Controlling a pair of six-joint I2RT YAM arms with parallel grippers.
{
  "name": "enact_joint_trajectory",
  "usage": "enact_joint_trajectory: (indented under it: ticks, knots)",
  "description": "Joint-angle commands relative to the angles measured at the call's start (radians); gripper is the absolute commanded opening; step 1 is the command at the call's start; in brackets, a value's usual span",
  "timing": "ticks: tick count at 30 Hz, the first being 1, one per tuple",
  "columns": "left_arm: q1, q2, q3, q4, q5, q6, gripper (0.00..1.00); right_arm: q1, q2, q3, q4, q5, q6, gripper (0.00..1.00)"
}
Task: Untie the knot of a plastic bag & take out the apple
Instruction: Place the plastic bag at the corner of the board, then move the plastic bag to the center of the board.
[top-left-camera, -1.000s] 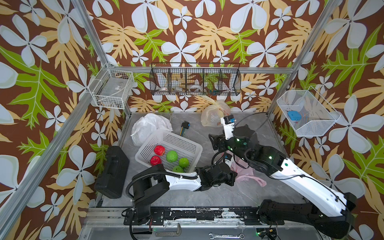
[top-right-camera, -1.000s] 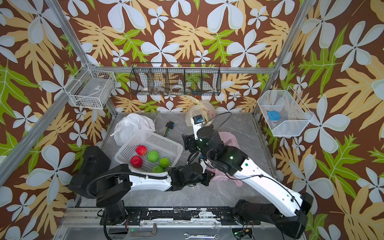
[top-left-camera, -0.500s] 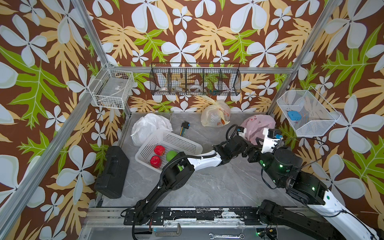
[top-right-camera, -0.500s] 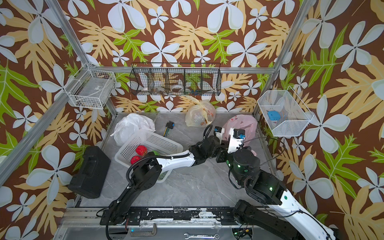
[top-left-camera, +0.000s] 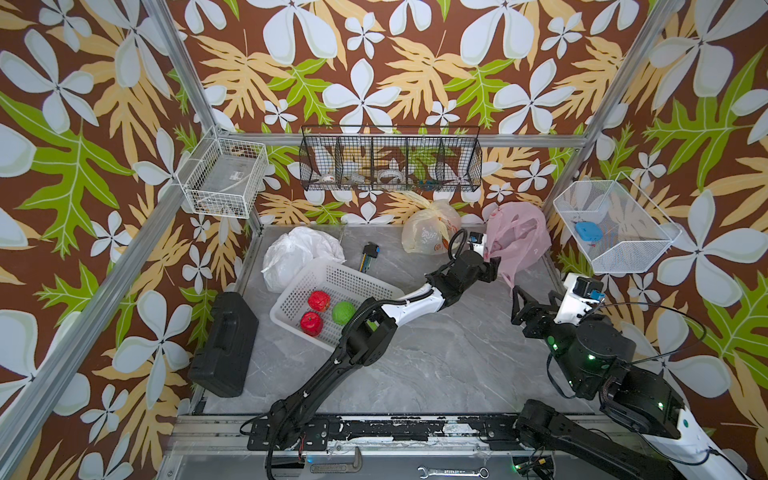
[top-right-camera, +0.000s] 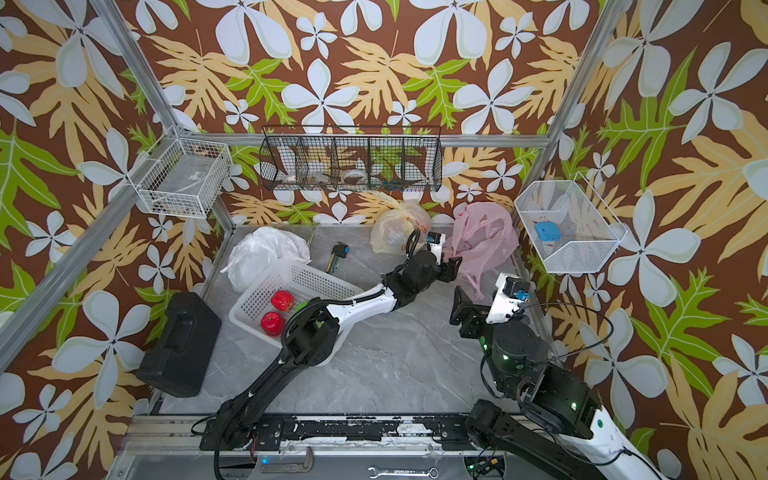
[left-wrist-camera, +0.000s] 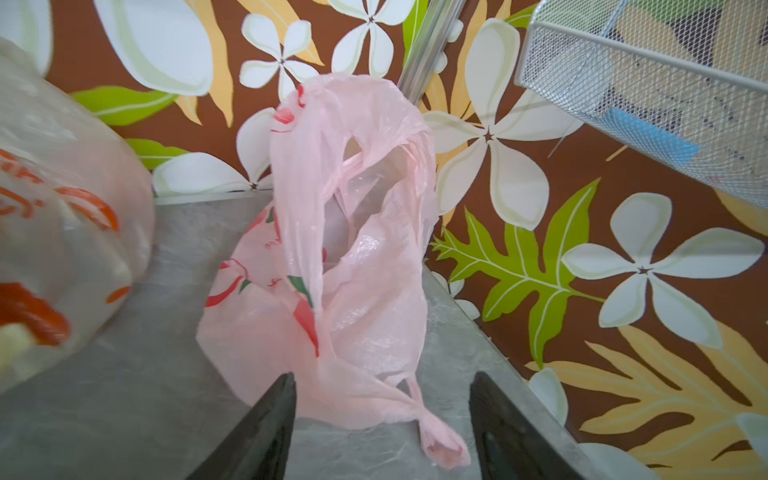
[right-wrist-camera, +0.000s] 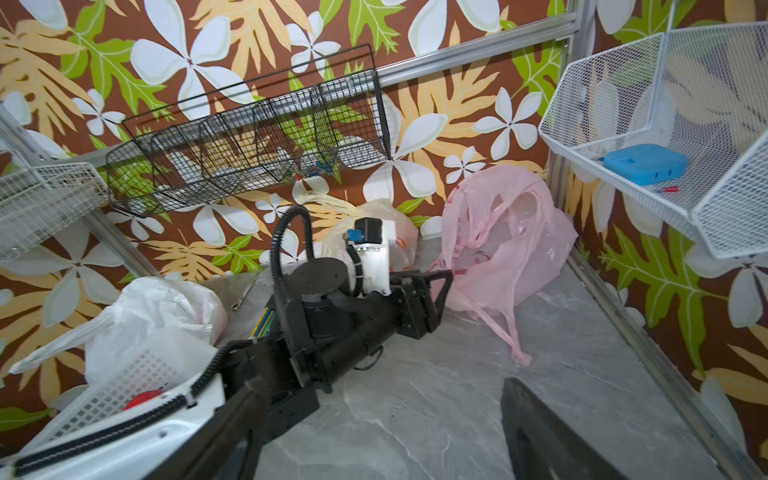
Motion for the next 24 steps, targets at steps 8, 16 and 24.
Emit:
enact_joint_trajectory:
  ticks: [8, 16, 24]
  knots:
    - [0.004, -0.478, -0.523, 0.189, 0.008, 0.137, 0.71, -0.085, 0.193, -0.057, 0.174, -0.066, -0.081, 0.97]
    - [0.091, -0.84, -0.923, 0.109, -0.114, 0.17, 0.72, -0.389, 0.485, -0.109, 0.438, -0.563, -0.019, 0.96]
    - [0.226, -1.142, -1.255, 0.018, -0.112, 0.112, 0.73, -0.488, 0.947, 0.071, 0.59, -0.675, 0.019, 0.99]
